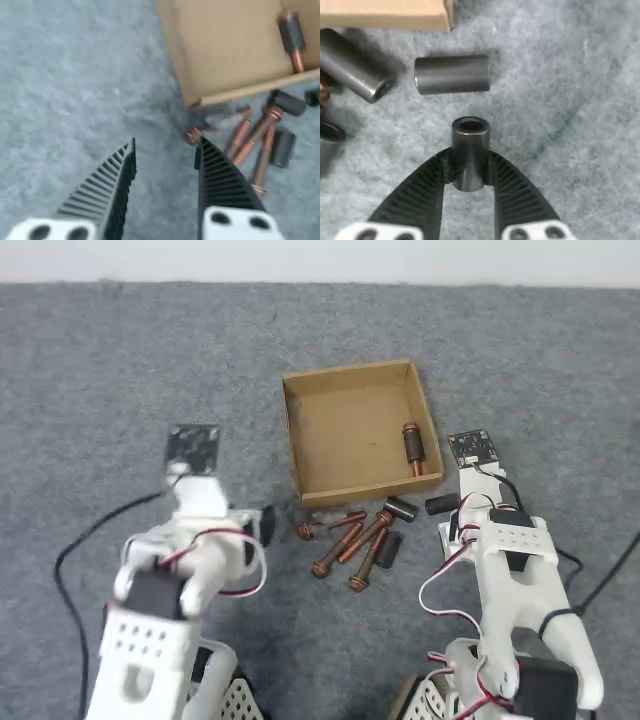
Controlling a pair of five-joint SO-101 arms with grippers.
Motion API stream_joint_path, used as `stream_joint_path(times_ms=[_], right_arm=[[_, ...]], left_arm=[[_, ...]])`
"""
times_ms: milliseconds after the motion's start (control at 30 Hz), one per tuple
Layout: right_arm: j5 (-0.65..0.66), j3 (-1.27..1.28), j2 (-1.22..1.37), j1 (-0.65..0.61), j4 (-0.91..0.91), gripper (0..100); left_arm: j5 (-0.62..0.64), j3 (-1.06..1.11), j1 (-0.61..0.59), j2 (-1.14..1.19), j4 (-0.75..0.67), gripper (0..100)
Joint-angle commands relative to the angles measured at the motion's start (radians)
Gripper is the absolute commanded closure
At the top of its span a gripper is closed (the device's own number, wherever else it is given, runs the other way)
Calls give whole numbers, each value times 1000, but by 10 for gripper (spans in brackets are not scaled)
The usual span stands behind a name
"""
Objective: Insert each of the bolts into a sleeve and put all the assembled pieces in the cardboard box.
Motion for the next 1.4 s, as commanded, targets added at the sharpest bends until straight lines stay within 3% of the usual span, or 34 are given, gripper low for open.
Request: stream_joint_path(times_ms=[0, 167, 333, 533, 667, 833, 933, 1133, 1367], right_arm=[[-9, -51, -4, 15, -7, 989], [17, -51, -2, 15, -7, 989], [25, -51, -4, 15, -7, 989], [25, -51, -4, 15, -7, 989], [25, -51, -5, 15, -7, 989], [25, -51, -5, 15, -7, 989], [26, -51, -5, 15, -12, 989], [60, -51, -1, 8, -13, 989], [61, -51, -1, 8, -13, 989]], left_arm=[[109, -110, 123, 222, -58, 820], [163, -108, 244, 408, -198, 820], [158, -114, 290, 601, -287, 820], [17, -113, 292, 830, -420, 820], [6, -163, 293, 924, -433, 818], [-5, -216, 325, 982, -423, 818], [-84, -225, 348, 993, -408, 819], [-120, -219, 356, 907, -411, 819], [-115, -2, 474, 720, -552, 819]])
